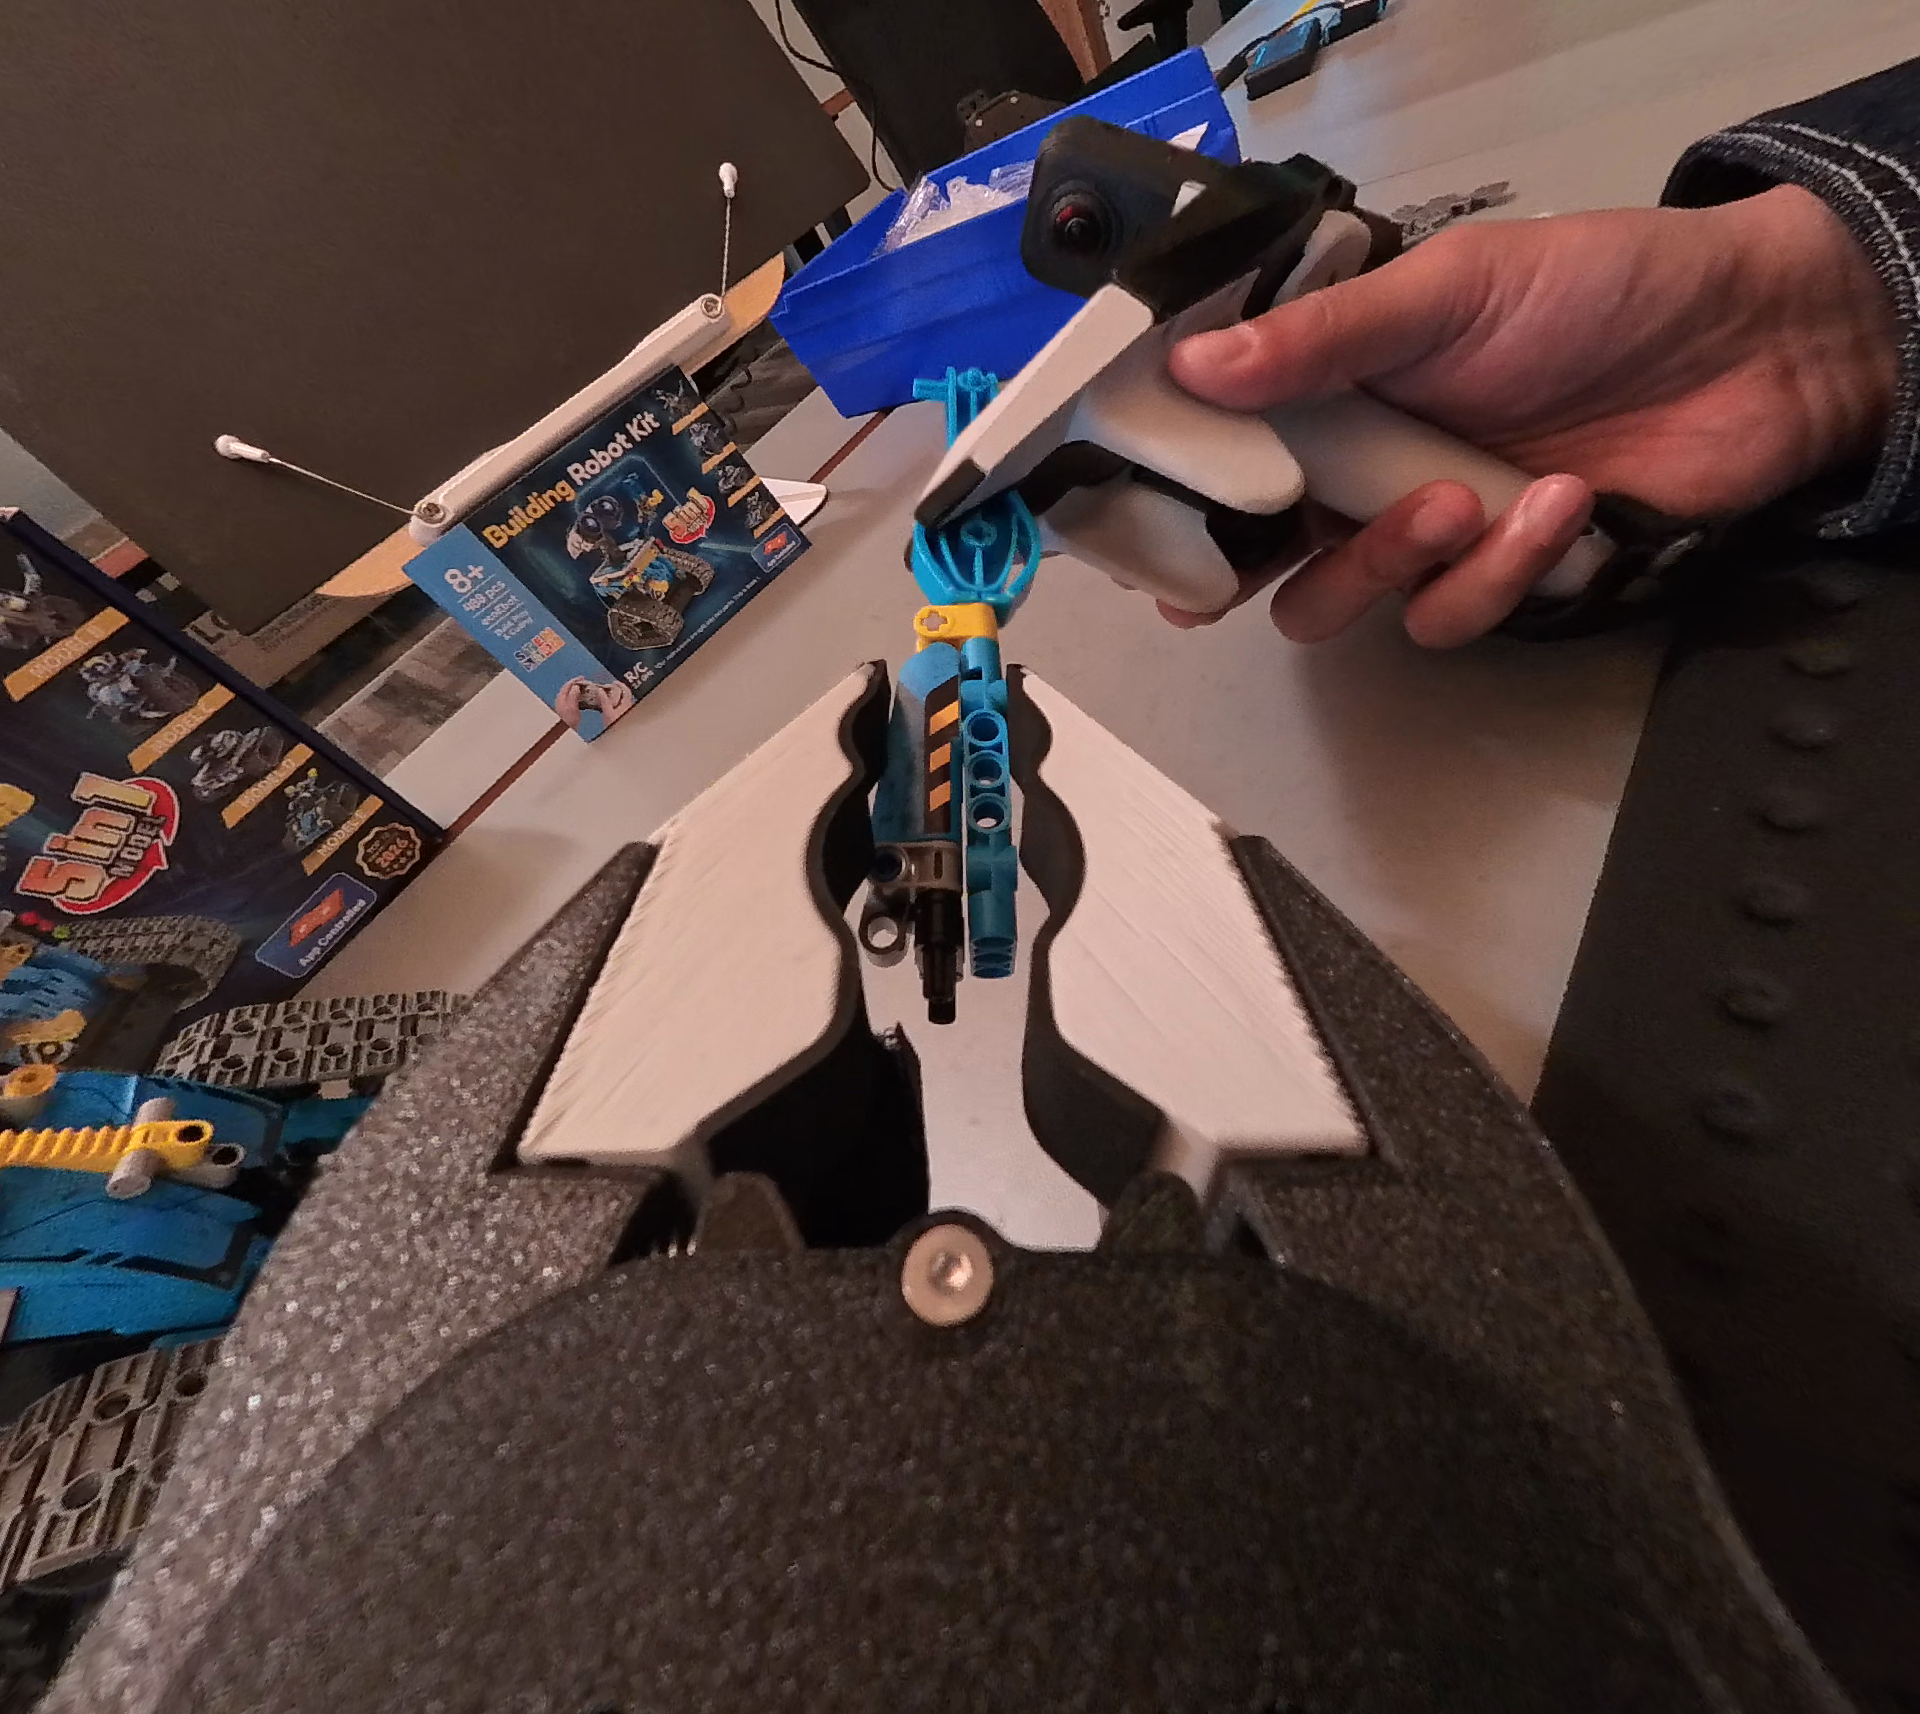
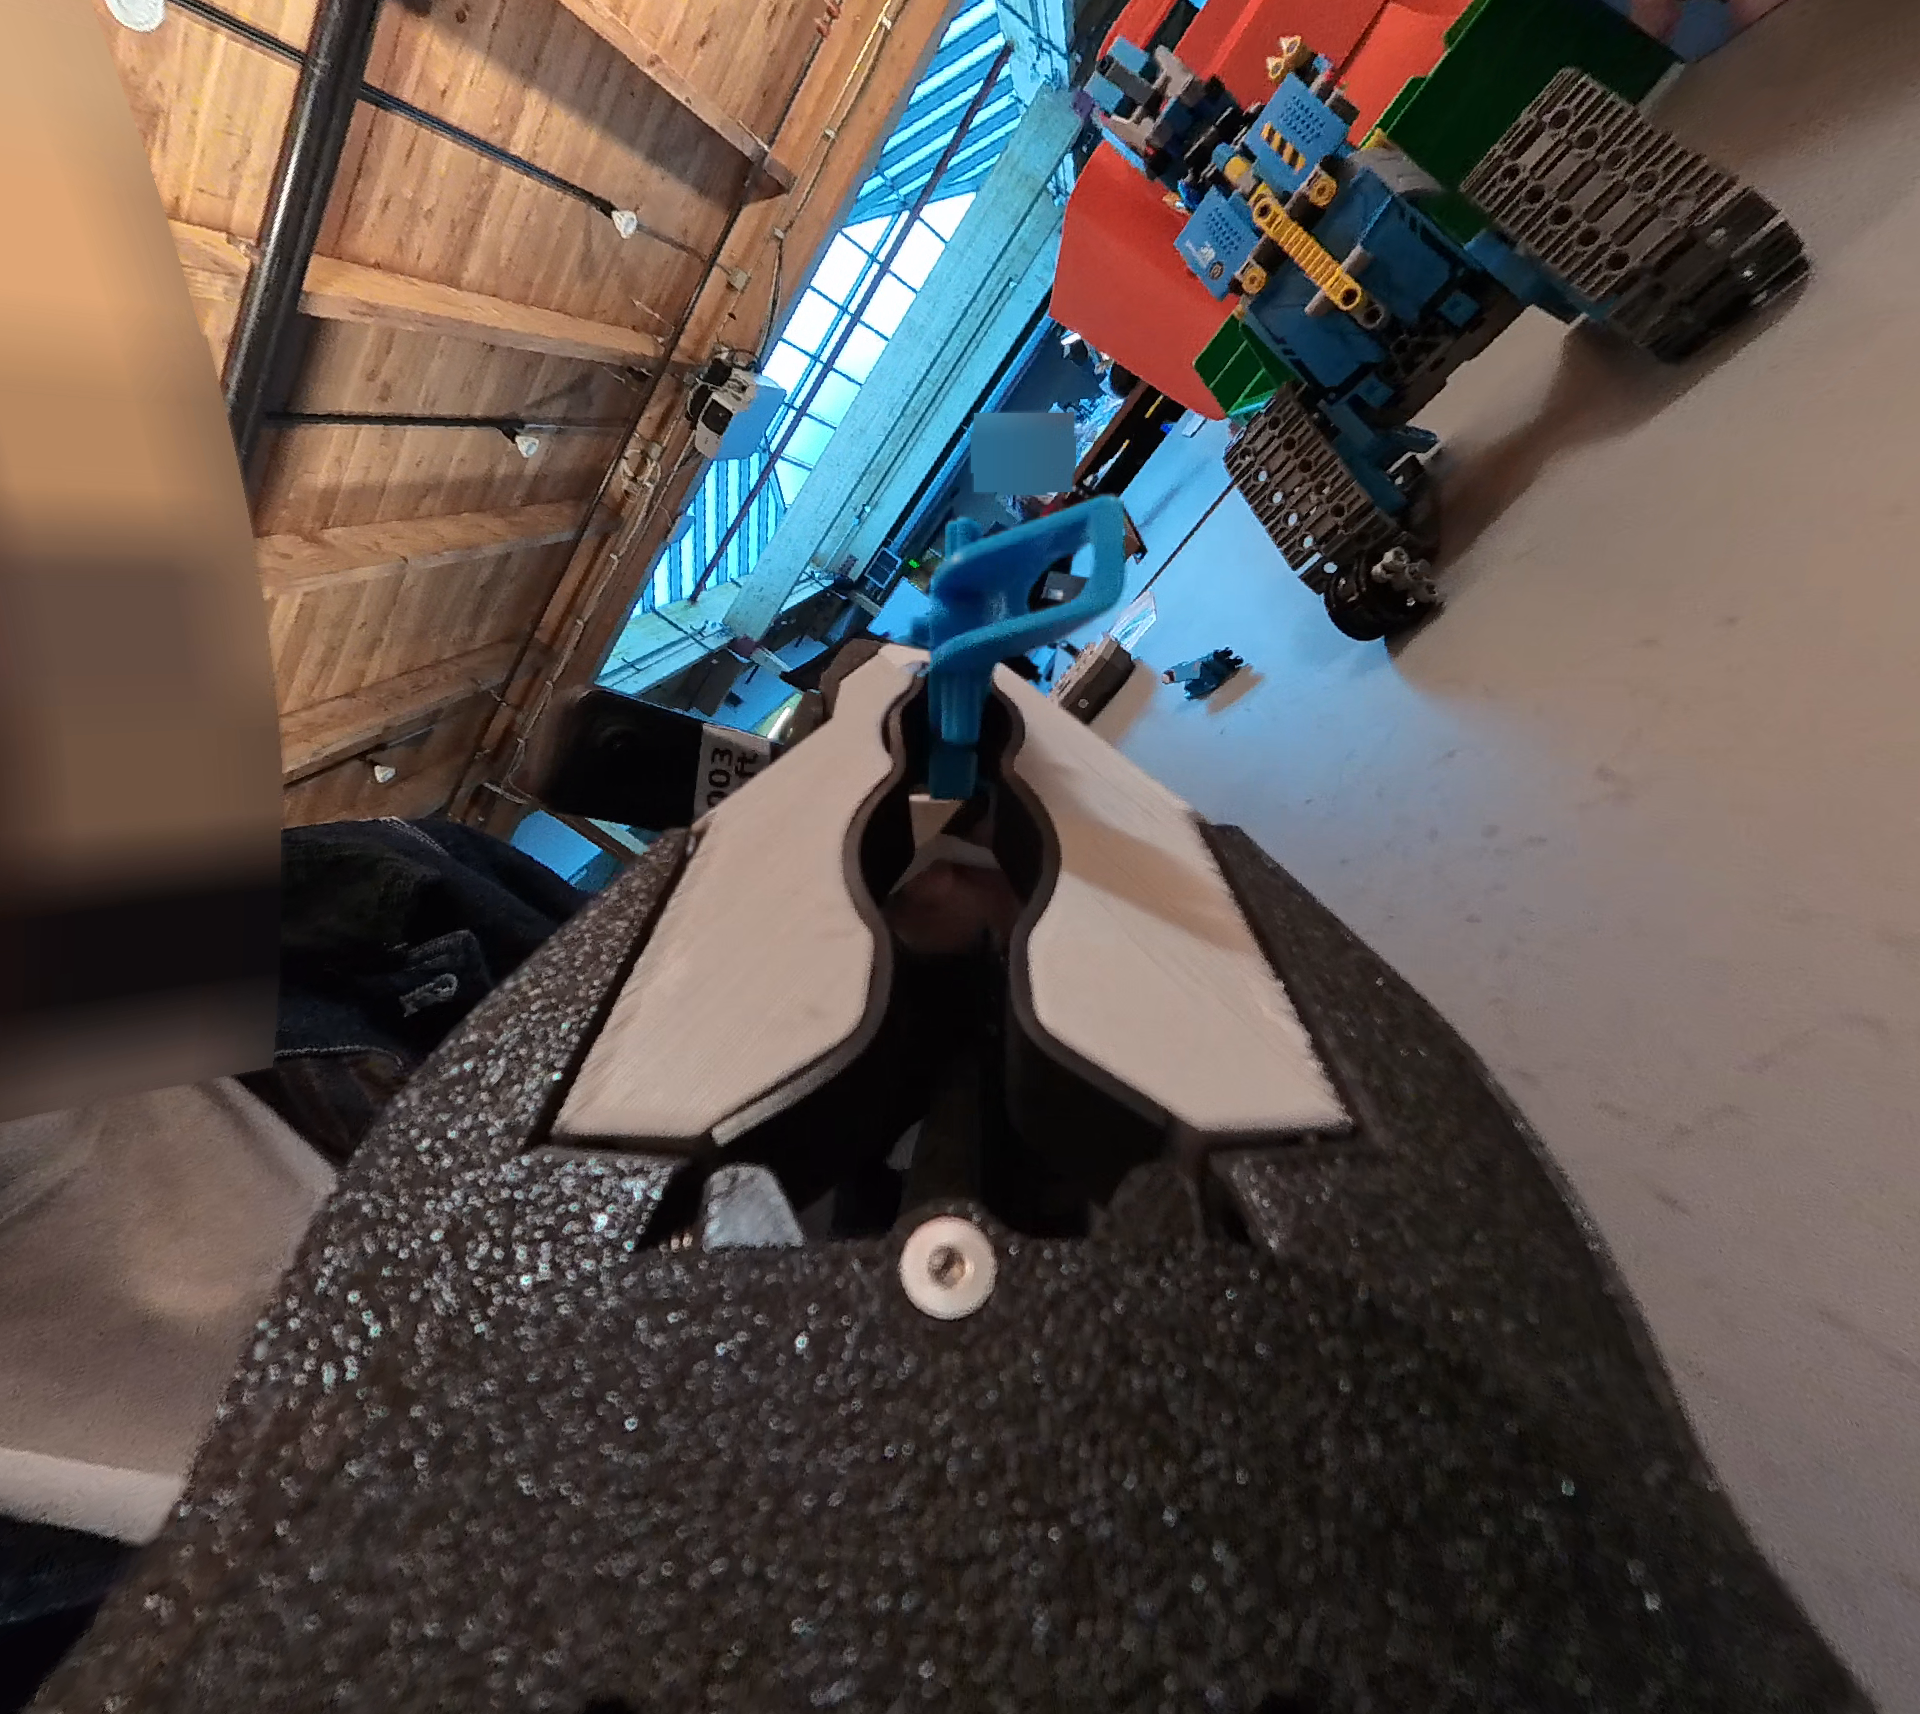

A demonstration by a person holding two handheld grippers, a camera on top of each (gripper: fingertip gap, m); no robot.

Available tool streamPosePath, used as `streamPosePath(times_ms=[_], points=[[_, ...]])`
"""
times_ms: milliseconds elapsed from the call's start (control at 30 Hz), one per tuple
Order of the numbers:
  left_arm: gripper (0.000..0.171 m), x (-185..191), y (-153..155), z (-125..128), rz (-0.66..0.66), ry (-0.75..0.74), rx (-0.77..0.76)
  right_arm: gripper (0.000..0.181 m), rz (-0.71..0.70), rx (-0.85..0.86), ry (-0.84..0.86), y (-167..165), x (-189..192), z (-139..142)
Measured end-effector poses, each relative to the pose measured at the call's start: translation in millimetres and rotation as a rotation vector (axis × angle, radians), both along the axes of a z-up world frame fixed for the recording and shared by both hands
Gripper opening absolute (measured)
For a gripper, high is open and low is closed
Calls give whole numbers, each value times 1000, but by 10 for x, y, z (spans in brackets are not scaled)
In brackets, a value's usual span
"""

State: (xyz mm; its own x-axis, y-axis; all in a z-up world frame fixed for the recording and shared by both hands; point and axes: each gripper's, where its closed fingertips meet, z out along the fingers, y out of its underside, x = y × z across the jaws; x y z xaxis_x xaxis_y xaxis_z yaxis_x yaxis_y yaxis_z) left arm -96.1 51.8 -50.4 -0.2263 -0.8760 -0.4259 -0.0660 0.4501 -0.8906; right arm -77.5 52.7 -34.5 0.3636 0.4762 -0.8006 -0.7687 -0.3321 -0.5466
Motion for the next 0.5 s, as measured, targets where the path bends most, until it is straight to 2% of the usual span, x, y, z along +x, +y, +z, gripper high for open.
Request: streamPosePath(times_ms=[267, 500], points=[[21, 5, -7, -19, -1, 6, 7, 6, 3, -7, 0, 5, -4, -7], [21, 3, 20, -6, 6, 4, -8, 6, -16, -8, -65, 5, 1, -14]])
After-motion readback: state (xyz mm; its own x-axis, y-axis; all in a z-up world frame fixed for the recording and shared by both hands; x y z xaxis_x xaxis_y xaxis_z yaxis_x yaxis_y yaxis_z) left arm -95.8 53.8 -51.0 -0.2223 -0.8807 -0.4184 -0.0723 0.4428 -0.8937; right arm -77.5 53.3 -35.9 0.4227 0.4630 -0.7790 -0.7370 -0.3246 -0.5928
